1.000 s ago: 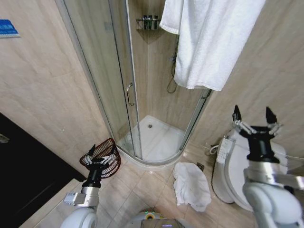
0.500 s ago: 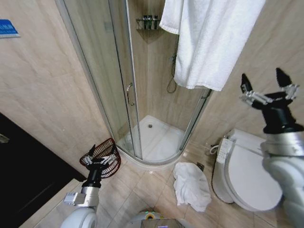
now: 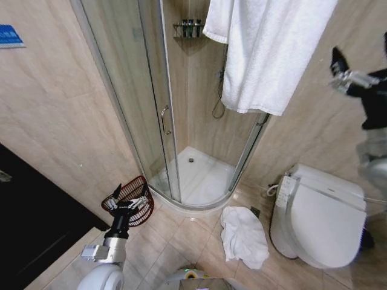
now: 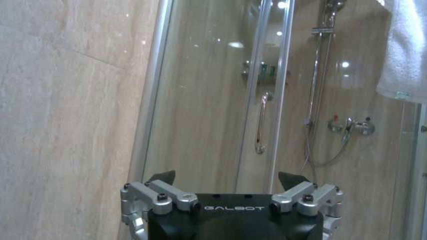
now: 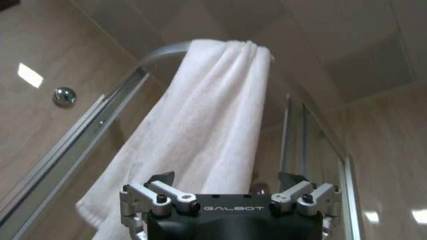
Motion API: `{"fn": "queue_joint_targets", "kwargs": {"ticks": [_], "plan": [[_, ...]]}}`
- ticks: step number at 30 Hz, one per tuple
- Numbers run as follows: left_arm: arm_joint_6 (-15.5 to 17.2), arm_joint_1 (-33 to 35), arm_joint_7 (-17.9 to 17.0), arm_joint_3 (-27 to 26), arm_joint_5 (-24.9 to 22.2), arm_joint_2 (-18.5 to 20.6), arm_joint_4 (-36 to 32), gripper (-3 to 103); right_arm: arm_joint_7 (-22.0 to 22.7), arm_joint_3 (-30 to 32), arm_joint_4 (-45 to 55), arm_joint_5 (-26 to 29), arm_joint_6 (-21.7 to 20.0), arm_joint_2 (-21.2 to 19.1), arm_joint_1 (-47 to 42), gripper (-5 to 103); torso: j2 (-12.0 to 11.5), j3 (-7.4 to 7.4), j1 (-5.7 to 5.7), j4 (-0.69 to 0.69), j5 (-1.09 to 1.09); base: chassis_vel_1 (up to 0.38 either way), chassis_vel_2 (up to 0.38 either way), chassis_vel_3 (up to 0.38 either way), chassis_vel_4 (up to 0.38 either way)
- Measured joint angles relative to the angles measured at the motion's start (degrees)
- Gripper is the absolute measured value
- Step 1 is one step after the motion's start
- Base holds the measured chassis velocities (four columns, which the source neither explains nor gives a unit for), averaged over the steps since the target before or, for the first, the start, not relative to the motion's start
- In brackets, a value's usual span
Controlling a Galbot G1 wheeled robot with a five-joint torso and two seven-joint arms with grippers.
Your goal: Discard the used towel into the hamper.
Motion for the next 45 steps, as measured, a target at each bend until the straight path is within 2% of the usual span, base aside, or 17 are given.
{"fn": "queue_joint_targets", "kwargs": {"ticks": [2, 3, 7, 12, 15, 18, 24, 30, 38, 45], "plan": [[0.0, 0.0, 0.0, 0.0, 0.0, 0.0, 0.0, 100, -0.7, -0.2, -1.0, 1.7, 0.3, -2.5, 1.6, 100, 0.0, 0.0, 0.0, -0.02, -0.01, 0.0, 0.0, 0.0, 0.0], [0.0, 0.0, 0.0, 0.0, 0.0, 0.0, 0.0, 100, -0.7, -0.2, -1.0, 1.7, 0.3, -2.5, 1.6, 100, 0.0, 0.0, 0.0, -0.02, -0.01, 0.0, 0.0, 0.0, 0.0], [0.0, 0.0, 0.0, 0.0, 0.0, 0.0, 0.0, 100, -1.8, -0.2, -2.9, 1.9, 0.4, -7.1, 3.7, 100, 0.0, 0.0, -0.01, -0.01, 0.0, 0.0, 0.0, 0.0, 0.0], [0.0, 0.0, 0.0, 0.0, 0.0, 0.0, 0.0, 100, -1.6, -1.3, -5.6, 3.0, -0.2, -10.8, 7.4, 100, 0.0, -0.01, -0.01, -0.02, -0.02, 0.0, 0.0, 0.0, 0.0], [0.0, 0.0, 0.0, 0.0, 0.0, 0.0, 0.0, 100, -1.4, -3.0, -7.2, 5.7, -2.4, -12.4, 11.1, 100, 0.0, 0.0, 0.0, -0.01, 0.0, 0.0, 0.0, 0.0, 0.0], [0.0, 0.0, 0.0, 0.0, 0.0, 0.0, 0.0, 100, -0.6, -4.2, -7.6, 12.0, -6.7, -13.5, 14.7, 100, 0.0, -0.01, -0.01, -0.01, -0.02, 0.0, 0.0, 0.0, 0.0], [0.0, 0.0, 0.0, 0.0, 0.0, 0.0, 0.0, 100, -0.8, -2.3, -7.2, 13.3, -8.3, -12.5, 13.0, 100, 0.0, -0.01, -0.01, -0.01, 0.0, 0.0, 0.0, 0.0, 0.0], [0.0, 0.0, 0.0, 0.0, 0.0, 0.0, 0.0, 100, -0.2, -0.8, -6.8, 10.1, -7.7, -10.6, 9.9, 100, 0.0, -0.01, 0.0, -0.01, 0.0, 0.0, 0.0, 0.0, 0.0], [0.0, 0.0, 0.0, 0.0, 0.0, 0.0, 0.0, 100, -0.1, -0.4, -6.3, 9.2, -7.4, -9.3, 8.7, 100, 0.0, -0.01, -0.01, -0.01, -0.01, 0.0, 0.0, 0.0, 0.0], [0.0, 0.0, 0.0, 0.0, 0.0, 0.0, 0.0, 100, 2.0, 0.5, -5.0, 7.4, -8.0, -8.3, 7.1, 100, 0.0, -0.01, -0.01, -0.02, -0.01, 0.0, 0.0, 0.0, 0.0]]}}
